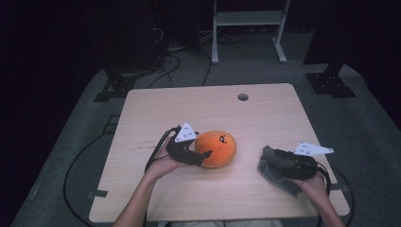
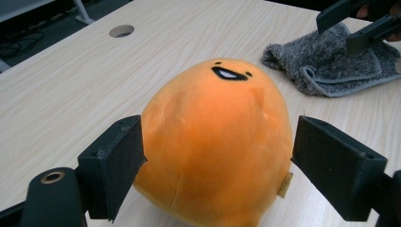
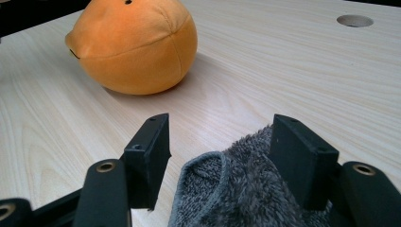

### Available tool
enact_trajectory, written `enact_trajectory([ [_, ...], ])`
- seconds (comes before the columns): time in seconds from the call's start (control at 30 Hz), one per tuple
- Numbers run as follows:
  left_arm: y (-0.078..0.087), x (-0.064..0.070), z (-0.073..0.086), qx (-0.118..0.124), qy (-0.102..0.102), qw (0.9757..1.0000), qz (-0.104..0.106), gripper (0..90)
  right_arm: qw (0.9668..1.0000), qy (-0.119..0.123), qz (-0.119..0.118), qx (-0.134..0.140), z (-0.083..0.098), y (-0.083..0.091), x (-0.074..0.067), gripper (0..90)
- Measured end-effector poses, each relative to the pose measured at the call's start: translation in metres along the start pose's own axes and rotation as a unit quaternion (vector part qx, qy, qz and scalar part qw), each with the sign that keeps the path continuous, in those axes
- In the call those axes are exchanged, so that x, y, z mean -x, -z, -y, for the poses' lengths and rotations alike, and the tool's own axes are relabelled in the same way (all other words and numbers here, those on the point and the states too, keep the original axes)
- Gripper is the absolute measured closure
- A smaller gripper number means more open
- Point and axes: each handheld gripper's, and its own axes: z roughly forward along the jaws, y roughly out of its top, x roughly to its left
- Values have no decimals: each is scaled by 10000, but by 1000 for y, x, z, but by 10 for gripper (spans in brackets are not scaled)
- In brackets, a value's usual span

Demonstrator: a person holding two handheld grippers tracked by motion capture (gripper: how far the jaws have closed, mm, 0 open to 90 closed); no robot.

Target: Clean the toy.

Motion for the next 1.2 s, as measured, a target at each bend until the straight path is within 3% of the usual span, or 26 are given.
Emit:
enact_trajectory([
  [0.37, 10, -2, 11, 56, 158, 9998, -97, 141, 10000, -5, 27, -8, 0, -1, -2, 348],
  [0.6, 16, -4, 21, -33, 164, 9997, -150, 131, 10000, -18, 6, 5, 0, 0, -2, 343],
  [1.03, 25, -4, 41, 124, 428, 9988, -211, 104, 10000, -15, 22, 51, 0, 1, -2, 336],
  [1.2, 23, -5, 51, 72, 560, 9981, -232, 96, 10000, -22, 27, 54, 0, 2, -2, 335],
])
